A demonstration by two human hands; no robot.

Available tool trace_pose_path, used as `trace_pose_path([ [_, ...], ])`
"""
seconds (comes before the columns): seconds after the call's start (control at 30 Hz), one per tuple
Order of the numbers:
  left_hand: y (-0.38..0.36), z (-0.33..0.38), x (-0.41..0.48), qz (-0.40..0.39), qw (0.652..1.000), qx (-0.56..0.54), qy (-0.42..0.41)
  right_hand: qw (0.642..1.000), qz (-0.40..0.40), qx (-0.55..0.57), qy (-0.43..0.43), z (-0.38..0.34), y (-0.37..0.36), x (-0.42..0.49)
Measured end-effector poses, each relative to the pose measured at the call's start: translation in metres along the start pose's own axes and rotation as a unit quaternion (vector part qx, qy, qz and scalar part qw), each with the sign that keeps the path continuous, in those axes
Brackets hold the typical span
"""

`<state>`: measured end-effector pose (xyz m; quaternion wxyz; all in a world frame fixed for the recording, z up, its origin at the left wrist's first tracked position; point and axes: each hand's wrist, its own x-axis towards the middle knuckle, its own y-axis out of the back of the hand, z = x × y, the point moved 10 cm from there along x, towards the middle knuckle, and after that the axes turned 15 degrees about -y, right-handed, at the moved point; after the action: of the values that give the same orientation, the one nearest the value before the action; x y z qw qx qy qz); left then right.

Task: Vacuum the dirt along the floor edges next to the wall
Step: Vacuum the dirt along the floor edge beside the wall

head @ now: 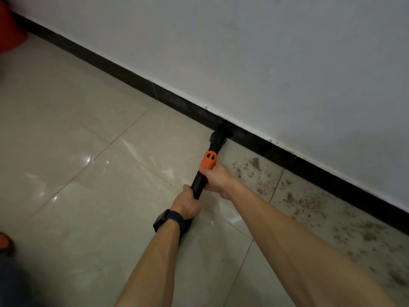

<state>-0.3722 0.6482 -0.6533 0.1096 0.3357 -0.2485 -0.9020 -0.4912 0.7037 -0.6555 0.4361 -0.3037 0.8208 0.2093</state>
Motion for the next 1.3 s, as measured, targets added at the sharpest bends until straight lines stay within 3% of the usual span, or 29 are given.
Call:
trace_pose_path([
  [0.1,-0.003,0.010,-0.004,0.007,0.999,-0.032,0.002,0.995,0.034,-0.095,0.015,-0.002,0.011,-0.009],
  [0.33,0.003,0.014,-0.024,0.031,0.996,-0.087,0.011,0.991,-0.056,-0.118,0.001,0.000,-0.002,-0.058],
  [0.7,0.019,-0.019,-0.087,-0.029,0.980,0.193,-0.031,0.997,0.013,0.006,-0.070,0.041,0.026,-0.063],
  [0.93,0.007,-0.063,-0.117,-0.035,0.975,0.221,-0.003,0.992,-0.020,-0.059,-0.111,0.076,0.005,-0.074],
  [1.1,-0.011,-0.056,-0.122,-0.035,0.970,0.239,-0.017,0.984,0.015,-0.136,-0.116,0.078,0.013,-0.076],
  [1.3,-0.005,-0.033,-0.119,-0.036,0.966,0.256,-0.022,0.992,0.036,-0.079,-0.094,0.088,0.017,-0.083],
])
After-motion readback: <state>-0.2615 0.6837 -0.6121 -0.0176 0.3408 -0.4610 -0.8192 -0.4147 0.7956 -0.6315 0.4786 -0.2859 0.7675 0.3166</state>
